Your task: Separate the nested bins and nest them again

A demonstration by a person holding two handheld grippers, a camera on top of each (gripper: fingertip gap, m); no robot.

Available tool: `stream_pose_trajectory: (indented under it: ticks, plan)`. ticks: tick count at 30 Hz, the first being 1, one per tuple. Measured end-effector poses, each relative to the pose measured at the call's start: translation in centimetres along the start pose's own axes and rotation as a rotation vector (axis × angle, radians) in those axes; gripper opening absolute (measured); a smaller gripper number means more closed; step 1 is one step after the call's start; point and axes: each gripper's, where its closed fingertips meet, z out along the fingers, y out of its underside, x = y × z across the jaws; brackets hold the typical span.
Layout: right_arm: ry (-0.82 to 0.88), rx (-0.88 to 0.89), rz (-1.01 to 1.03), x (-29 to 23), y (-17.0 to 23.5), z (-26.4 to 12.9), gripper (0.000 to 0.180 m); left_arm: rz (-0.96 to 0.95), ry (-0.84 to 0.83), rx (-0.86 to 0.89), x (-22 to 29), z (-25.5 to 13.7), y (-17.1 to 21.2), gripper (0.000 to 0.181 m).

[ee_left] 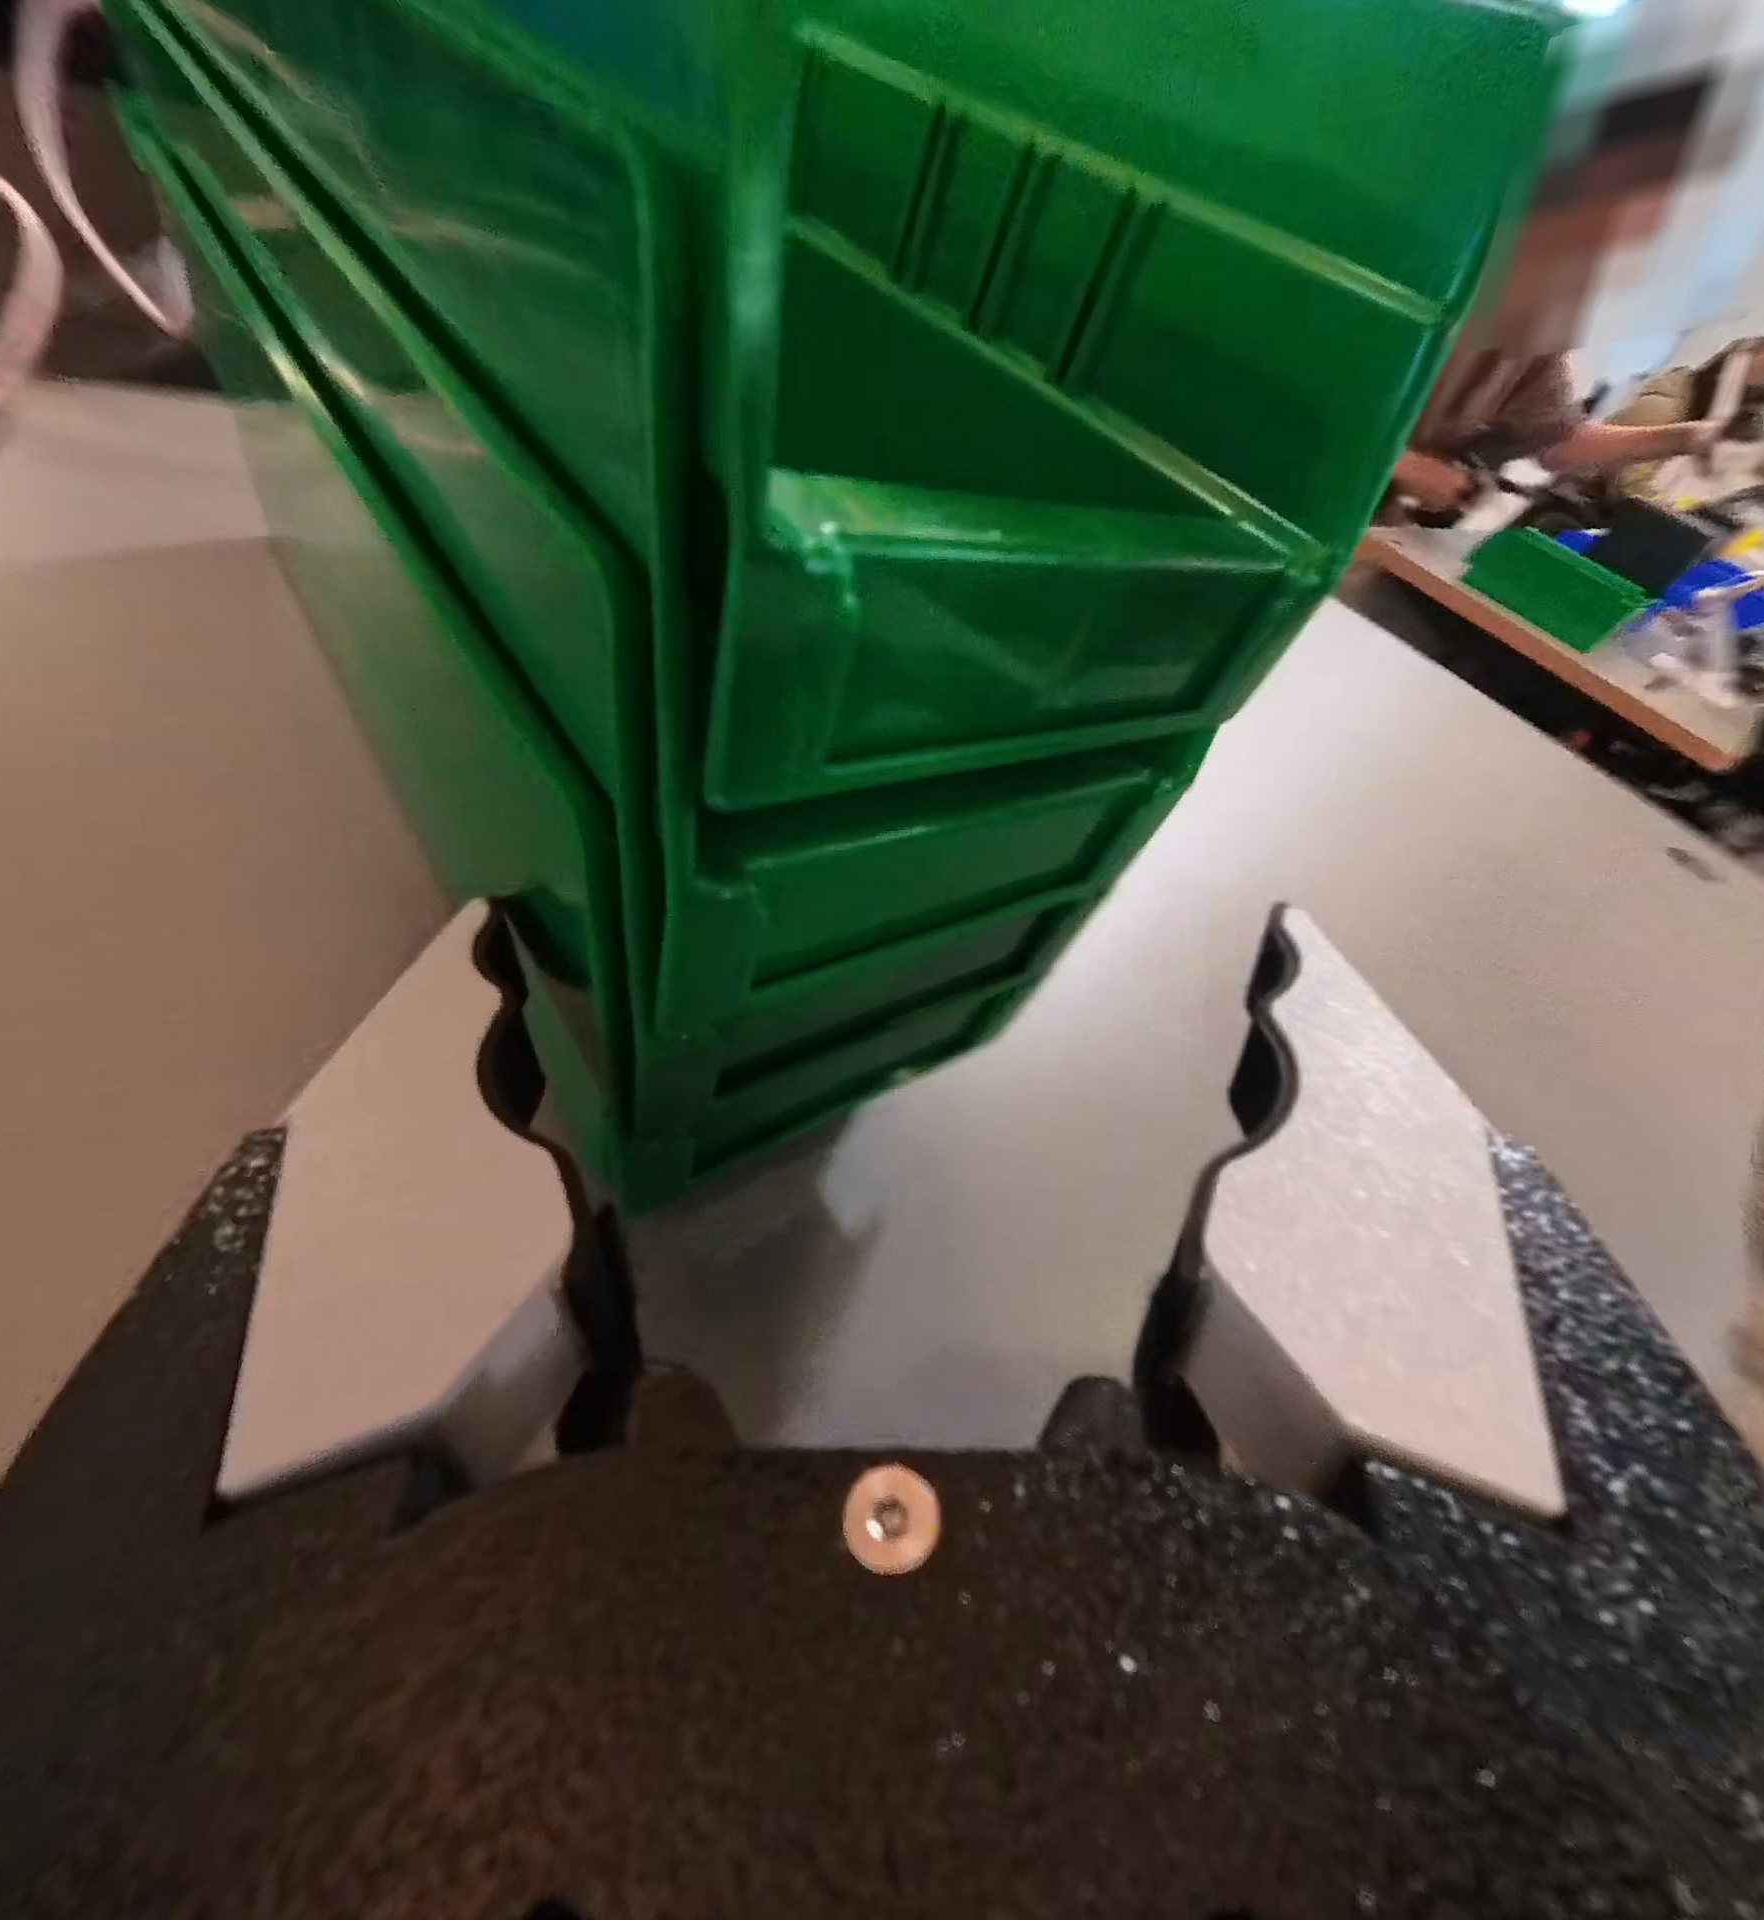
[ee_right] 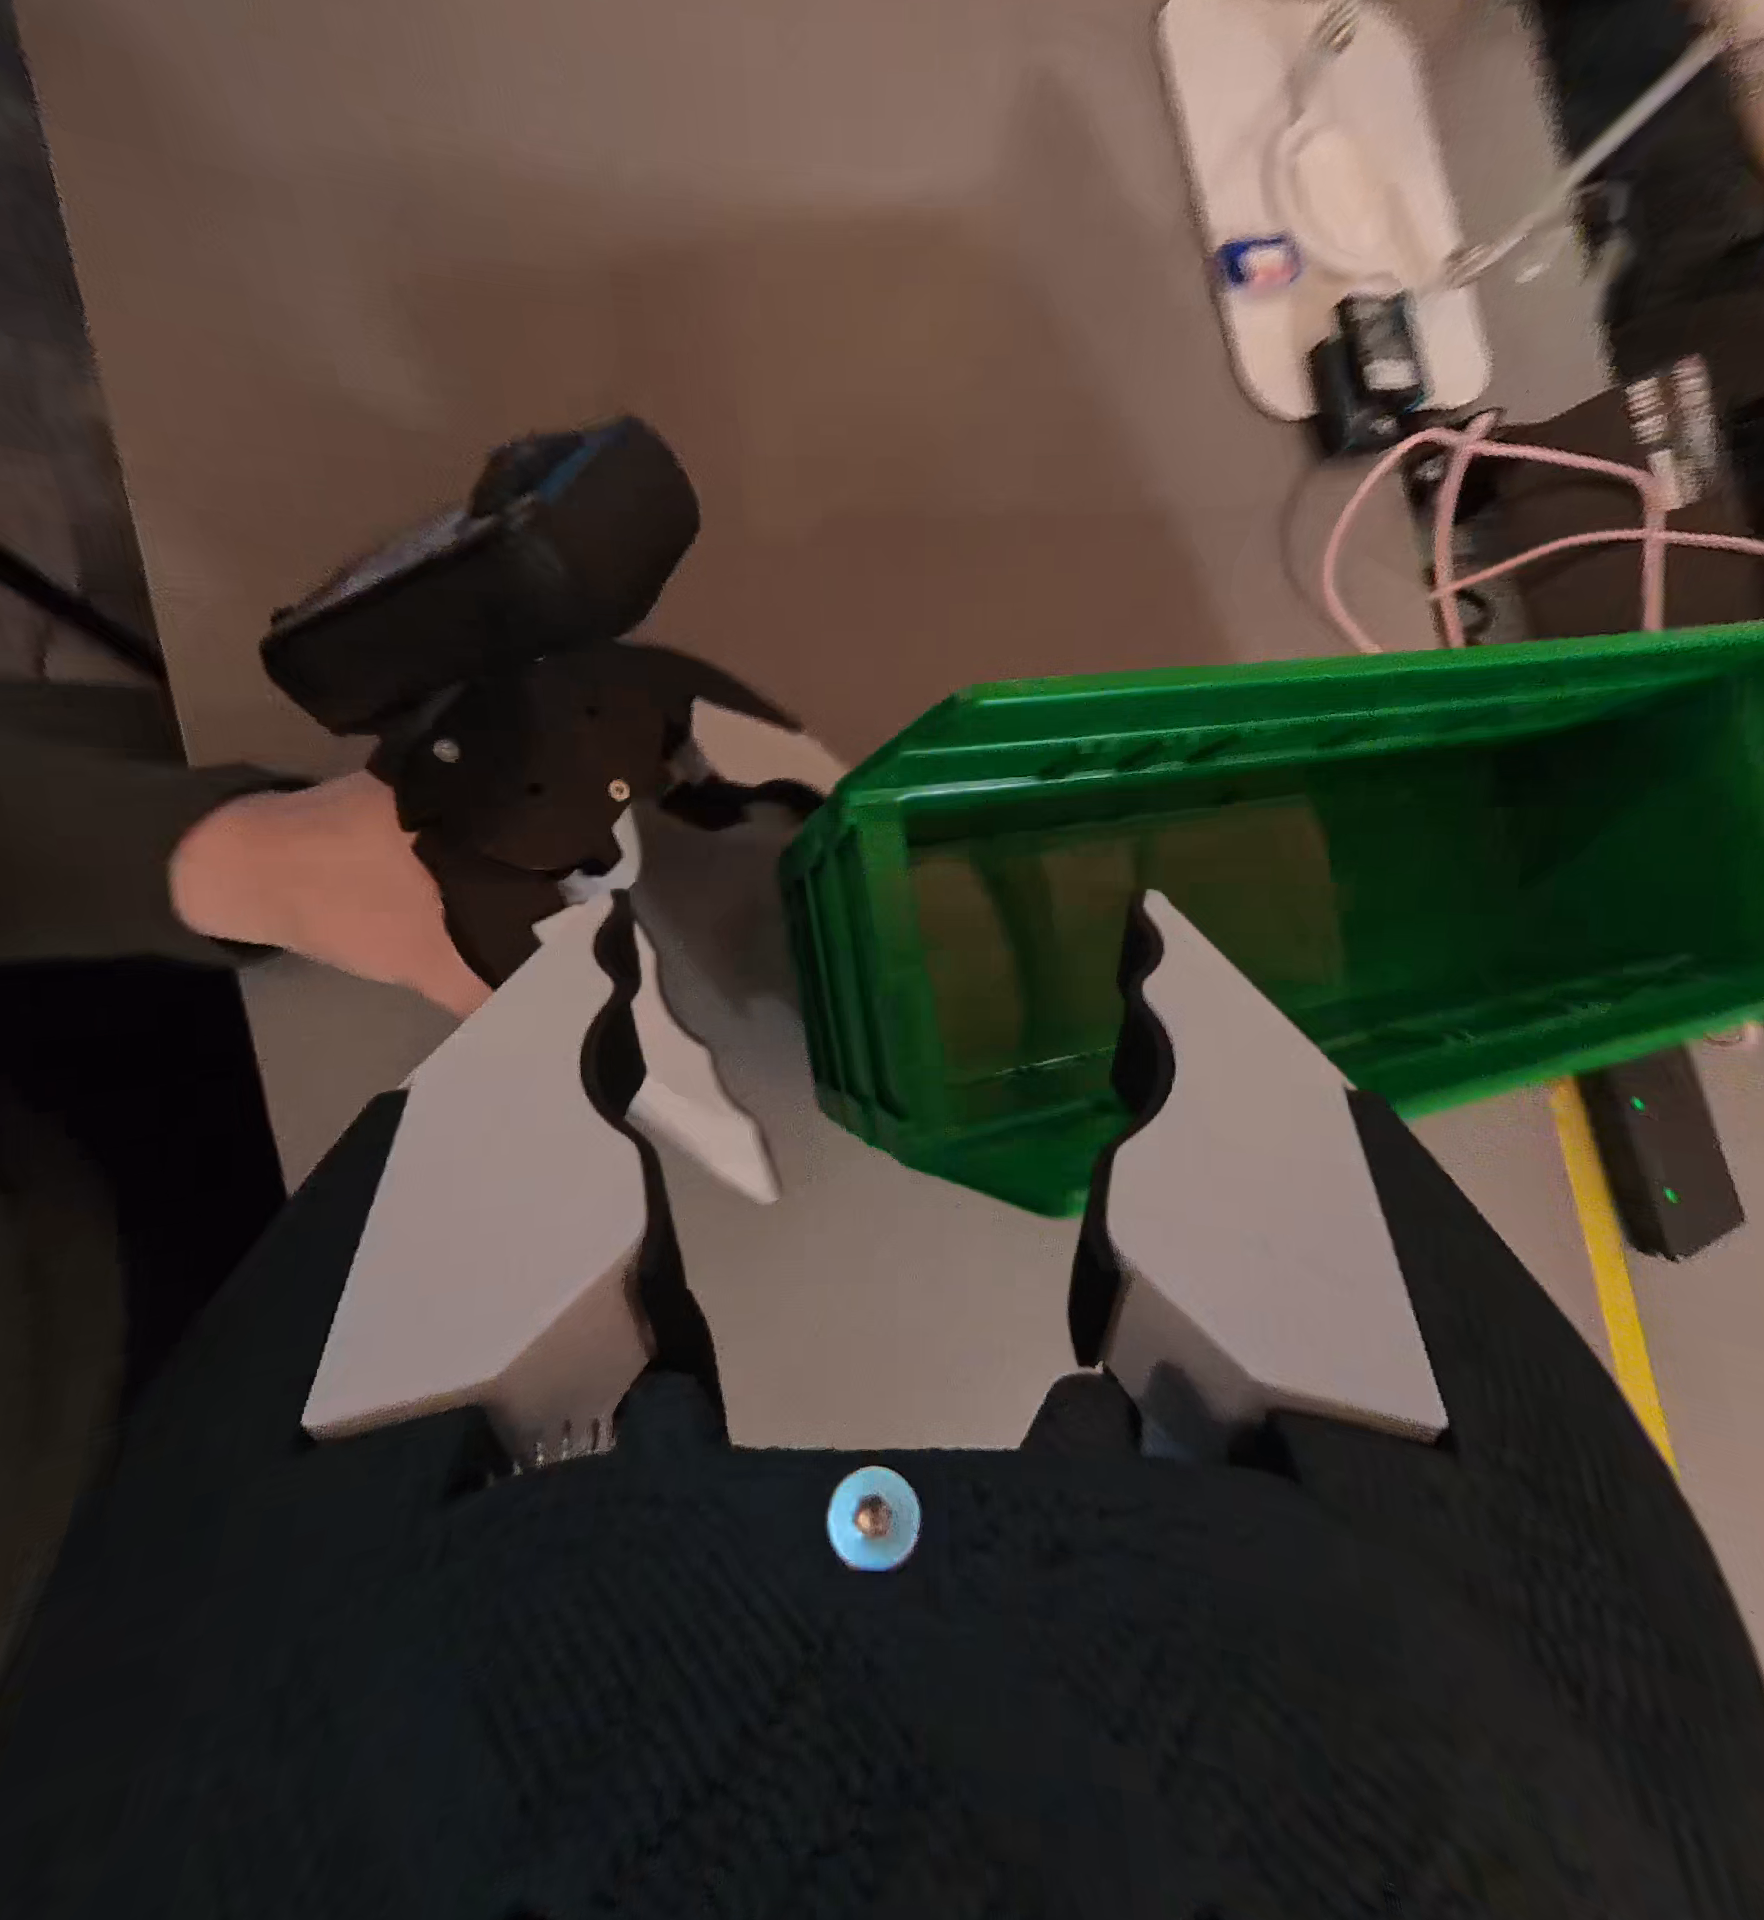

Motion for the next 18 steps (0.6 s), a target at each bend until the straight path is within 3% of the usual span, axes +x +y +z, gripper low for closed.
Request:
stream_pose_trajectory:
  ticks: [3, 5, 8, 10, 18]
  plan:
    - [0.093, 0.109, 0.086, 3.0, -0.9, -2.7, 0.100, -0.186, 0.165, -0.161, 1.7, -1.1, 0.9, 0.159]
    - [0.180, 0.186, 0.176, 5.5, -1.3, -4.2, 0.116, -0.177, 0.174, -0.196, 1.1, -2.8, 0.3, 0.157]
    - [0.241, 0.270, 0.347, 8.6, -1.7, -5.1, 0.139, -0.131, 0.093, -0.067, -2.0, -5.7, -2.8, 0.154]
    - [0.263, 0.275, 0.452, 10.6, -1.8, -4.7, 0.144, -0.054, -0.014, 0.064, -4.8, -7.5, -5.0, 0.152]
    - [0.139, -0.117, 0.854, 15.6, 1.3, 2.8, 0.153, 0.253, -0.399, 0.244, -9.8, -12.1, -8.4, 0.150]
